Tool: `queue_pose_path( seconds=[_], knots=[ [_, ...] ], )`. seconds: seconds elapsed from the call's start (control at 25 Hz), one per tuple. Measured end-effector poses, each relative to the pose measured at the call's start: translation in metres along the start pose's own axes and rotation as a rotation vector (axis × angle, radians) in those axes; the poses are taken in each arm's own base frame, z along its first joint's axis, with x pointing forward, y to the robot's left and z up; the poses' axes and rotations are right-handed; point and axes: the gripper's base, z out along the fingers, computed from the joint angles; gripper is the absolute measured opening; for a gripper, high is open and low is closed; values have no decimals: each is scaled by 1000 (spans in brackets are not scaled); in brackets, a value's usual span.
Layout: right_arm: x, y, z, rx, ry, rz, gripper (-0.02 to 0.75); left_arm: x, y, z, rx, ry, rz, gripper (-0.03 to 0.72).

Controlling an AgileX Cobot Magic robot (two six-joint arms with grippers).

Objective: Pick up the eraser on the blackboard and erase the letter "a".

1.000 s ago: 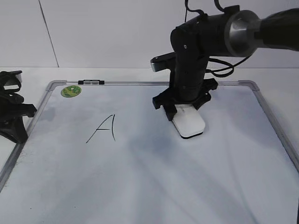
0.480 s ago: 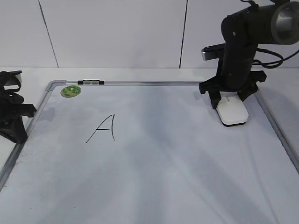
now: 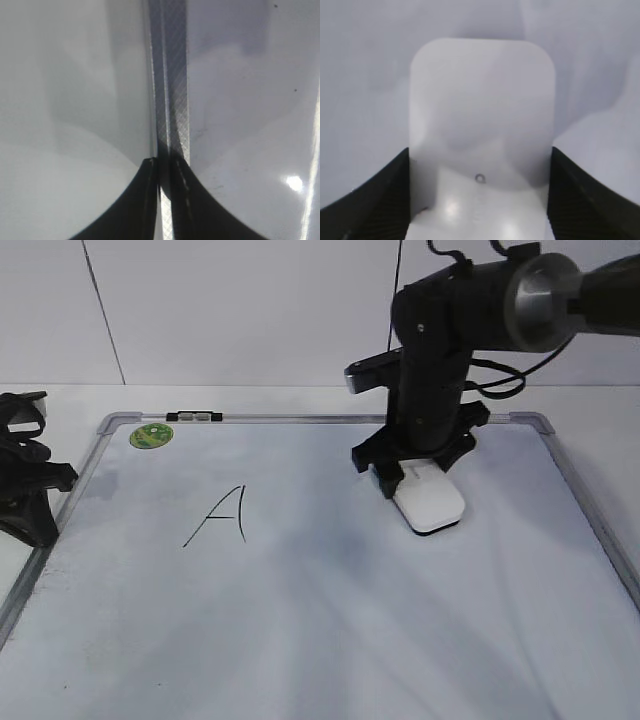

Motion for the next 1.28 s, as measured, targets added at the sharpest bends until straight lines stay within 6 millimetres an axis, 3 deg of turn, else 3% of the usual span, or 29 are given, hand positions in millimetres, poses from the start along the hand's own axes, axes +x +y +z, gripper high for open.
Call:
queue_pose_path(
  seconds=[0.12,0.36,0.6,0.72,1.0,1.28],
  knots=[
    [1,23,-3,-25,-3,-54,571,0,0,0,0,0,0,50],
    [9,28,-17,-76,32,-29,570,0,0,0,1,0,-1,50],
    [17,14,-79,-39,-41,-13,570,0,0,0,1,0,-1,50],
    [26,5,-92,-6,-55,24,570,0,0,0,1,0,-1,50],
    [68,-21,-82,21,-15,115,570,0,0,0,1,0,-1,50],
    [104,-76,-65,49,20,269,570,0,0,0,1,0,-1,50]
  ],
)
